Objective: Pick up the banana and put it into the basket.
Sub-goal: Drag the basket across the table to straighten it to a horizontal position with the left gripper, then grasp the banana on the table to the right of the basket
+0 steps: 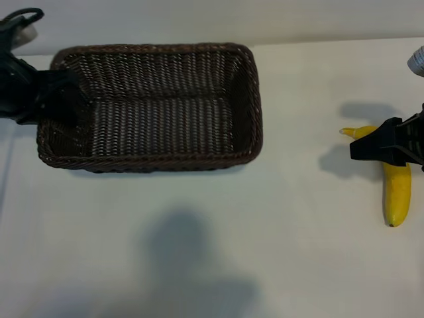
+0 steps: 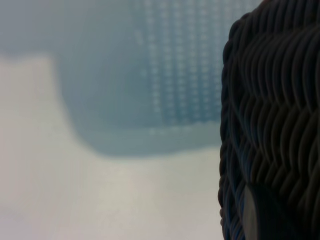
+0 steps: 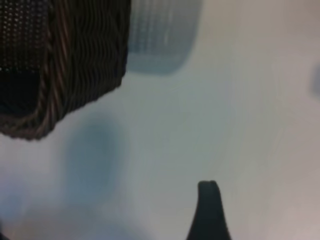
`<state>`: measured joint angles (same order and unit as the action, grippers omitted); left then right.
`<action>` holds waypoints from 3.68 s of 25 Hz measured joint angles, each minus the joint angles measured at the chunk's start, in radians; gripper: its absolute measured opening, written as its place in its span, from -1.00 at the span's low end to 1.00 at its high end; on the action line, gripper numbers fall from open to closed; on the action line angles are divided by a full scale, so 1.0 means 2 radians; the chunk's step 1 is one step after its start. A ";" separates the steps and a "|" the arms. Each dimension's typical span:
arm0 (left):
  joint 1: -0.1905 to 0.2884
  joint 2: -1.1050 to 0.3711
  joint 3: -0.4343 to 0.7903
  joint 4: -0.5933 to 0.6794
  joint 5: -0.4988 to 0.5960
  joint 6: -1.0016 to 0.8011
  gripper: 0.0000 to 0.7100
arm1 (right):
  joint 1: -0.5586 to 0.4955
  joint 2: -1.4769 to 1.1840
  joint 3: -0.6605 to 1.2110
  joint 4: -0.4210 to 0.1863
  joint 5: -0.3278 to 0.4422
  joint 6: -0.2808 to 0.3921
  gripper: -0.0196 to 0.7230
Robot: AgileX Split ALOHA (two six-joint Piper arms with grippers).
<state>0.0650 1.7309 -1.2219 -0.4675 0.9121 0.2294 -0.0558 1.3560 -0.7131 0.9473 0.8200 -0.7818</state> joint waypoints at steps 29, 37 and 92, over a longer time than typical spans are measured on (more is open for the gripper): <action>-0.128 0.128 -0.016 -0.016 -0.084 -0.059 -0.55 | 0.000 0.000 0.000 0.000 0.000 0.000 0.51; -0.131 0.128 -0.016 -0.017 -0.087 -0.082 -0.55 | 0.000 0.000 0.000 -0.003 0.000 0.000 0.51; -0.101 0.029 -0.190 0.316 0.127 -0.209 0.37 | 0.000 0.000 0.000 -0.005 0.000 0.004 0.51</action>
<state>-0.1371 1.7896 -1.6023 0.1641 1.1657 -0.1891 -0.0558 1.3560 -0.7131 0.9380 0.8192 -0.7744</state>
